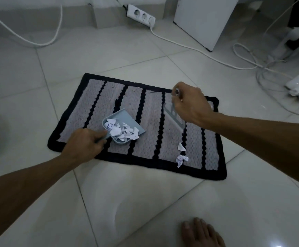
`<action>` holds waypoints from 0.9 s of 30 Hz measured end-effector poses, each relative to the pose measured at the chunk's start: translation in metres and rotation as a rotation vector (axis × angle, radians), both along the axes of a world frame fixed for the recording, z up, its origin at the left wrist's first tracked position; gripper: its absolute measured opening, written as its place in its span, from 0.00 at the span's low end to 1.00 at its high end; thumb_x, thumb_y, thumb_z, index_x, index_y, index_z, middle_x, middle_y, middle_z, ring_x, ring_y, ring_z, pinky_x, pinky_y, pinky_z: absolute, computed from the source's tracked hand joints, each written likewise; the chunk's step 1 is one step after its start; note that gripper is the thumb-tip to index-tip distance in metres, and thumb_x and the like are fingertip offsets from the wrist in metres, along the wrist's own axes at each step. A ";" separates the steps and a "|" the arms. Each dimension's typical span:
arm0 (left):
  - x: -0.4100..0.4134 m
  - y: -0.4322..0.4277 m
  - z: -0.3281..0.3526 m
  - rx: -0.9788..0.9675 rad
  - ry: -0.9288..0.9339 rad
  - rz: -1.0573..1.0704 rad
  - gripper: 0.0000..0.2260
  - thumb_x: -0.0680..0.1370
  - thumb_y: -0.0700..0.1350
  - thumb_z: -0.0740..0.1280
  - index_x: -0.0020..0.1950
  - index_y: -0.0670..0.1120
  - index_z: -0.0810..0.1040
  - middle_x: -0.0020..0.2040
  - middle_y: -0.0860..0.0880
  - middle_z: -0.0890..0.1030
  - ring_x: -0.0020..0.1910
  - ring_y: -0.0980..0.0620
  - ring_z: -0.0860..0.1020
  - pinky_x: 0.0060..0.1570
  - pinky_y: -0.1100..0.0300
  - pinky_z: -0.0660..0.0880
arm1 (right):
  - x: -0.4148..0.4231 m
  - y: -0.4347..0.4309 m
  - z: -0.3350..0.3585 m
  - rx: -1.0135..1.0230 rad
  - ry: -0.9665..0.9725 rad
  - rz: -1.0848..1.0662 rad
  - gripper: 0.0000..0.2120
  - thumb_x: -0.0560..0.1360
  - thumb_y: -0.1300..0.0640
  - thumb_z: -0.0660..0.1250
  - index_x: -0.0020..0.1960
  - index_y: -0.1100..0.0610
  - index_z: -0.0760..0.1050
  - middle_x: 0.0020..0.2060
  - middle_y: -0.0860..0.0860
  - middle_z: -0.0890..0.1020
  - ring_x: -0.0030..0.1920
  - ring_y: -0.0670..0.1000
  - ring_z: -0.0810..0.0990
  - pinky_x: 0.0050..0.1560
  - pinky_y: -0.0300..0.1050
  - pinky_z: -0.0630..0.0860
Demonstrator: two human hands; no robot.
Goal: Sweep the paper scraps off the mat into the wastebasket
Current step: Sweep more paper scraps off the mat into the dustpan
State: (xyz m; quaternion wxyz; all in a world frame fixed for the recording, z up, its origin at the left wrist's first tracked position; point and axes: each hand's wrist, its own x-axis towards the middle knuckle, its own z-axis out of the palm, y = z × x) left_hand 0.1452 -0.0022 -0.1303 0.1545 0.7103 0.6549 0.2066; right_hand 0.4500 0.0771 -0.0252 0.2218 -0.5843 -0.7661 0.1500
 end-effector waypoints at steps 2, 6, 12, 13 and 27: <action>0.004 -0.001 -0.002 0.040 -0.045 -0.015 0.13 0.71 0.41 0.72 0.55 0.47 0.82 0.35 0.45 0.86 0.28 0.51 0.81 0.35 0.56 0.80 | 0.020 -0.024 -0.005 -0.007 -0.042 0.004 0.05 0.81 0.60 0.61 0.51 0.59 0.74 0.37 0.57 0.82 0.33 0.59 0.80 0.33 0.53 0.79; 0.023 -0.006 -0.007 0.044 -0.078 -0.179 0.13 0.70 0.41 0.73 0.55 0.47 0.82 0.37 0.48 0.86 0.27 0.53 0.80 0.32 0.57 0.79 | 0.044 -0.059 -0.021 -0.020 -0.079 -0.082 0.04 0.81 0.61 0.60 0.49 0.59 0.73 0.34 0.58 0.82 0.30 0.58 0.79 0.29 0.54 0.78; 0.048 -0.005 -0.014 0.057 0.000 -0.477 0.16 0.69 0.45 0.67 0.57 0.53 0.81 0.39 0.46 0.86 0.33 0.51 0.83 0.36 0.55 0.81 | 0.022 -0.095 -0.044 -0.067 0.064 -0.117 0.04 0.82 0.61 0.59 0.50 0.58 0.72 0.32 0.51 0.77 0.26 0.45 0.73 0.23 0.37 0.70; 0.052 -0.005 -0.014 0.048 -0.004 -0.485 0.17 0.69 0.45 0.67 0.57 0.54 0.80 0.39 0.47 0.86 0.33 0.51 0.83 0.36 0.54 0.81 | 0.016 -0.096 -0.044 -0.075 0.105 -0.124 0.04 0.82 0.61 0.59 0.50 0.58 0.73 0.32 0.49 0.76 0.25 0.43 0.72 0.22 0.35 0.69; 0.062 -0.020 -0.010 -0.050 -0.015 -0.387 0.15 0.70 0.45 0.65 0.55 0.51 0.82 0.40 0.46 0.86 0.30 0.54 0.81 0.35 0.55 0.79 | -0.005 -0.103 -0.043 -0.098 0.200 -0.041 0.05 0.82 0.60 0.60 0.50 0.56 0.73 0.35 0.54 0.80 0.26 0.45 0.71 0.23 0.42 0.71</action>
